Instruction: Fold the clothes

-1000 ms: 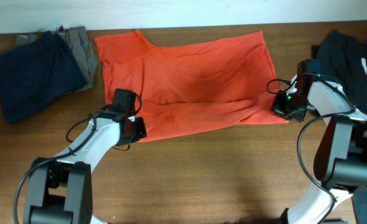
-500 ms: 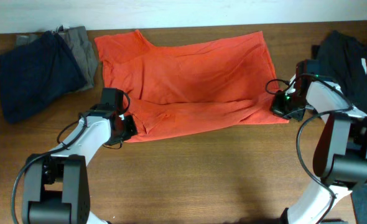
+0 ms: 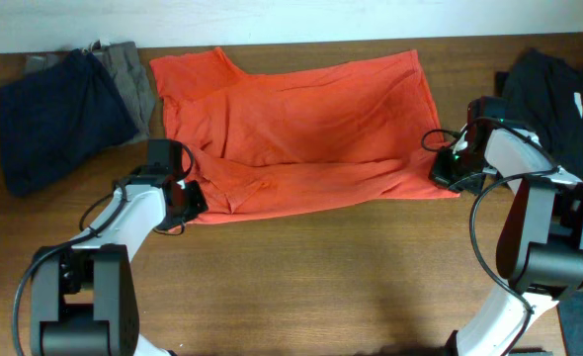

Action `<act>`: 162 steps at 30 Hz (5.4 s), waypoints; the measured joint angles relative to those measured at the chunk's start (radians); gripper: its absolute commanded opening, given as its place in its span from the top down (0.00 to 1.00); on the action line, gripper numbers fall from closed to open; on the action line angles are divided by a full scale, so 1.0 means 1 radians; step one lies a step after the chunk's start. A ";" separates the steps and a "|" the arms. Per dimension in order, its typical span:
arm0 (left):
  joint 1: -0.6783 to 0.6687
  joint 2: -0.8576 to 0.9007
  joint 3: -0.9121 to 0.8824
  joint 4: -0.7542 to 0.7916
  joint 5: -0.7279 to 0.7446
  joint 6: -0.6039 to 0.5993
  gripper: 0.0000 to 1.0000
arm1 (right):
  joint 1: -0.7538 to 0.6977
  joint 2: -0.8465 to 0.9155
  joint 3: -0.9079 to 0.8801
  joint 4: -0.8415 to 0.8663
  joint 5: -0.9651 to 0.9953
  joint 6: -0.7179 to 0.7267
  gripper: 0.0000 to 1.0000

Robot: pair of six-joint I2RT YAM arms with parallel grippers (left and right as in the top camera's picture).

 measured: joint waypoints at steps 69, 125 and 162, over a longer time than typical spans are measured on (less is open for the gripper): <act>-0.096 0.260 0.337 -0.057 0.082 0.068 0.99 | 0.005 0.015 0.003 0.105 -0.084 -0.020 0.96; 0.008 0.187 1.085 -0.283 0.054 0.210 0.01 | 0.008 -0.179 0.629 -0.145 -0.158 -0.093 0.01; 0.164 0.937 1.388 0.025 0.246 0.013 0.01 | 0.035 0.325 0.796 0.015 -0.161 -0.117 0.01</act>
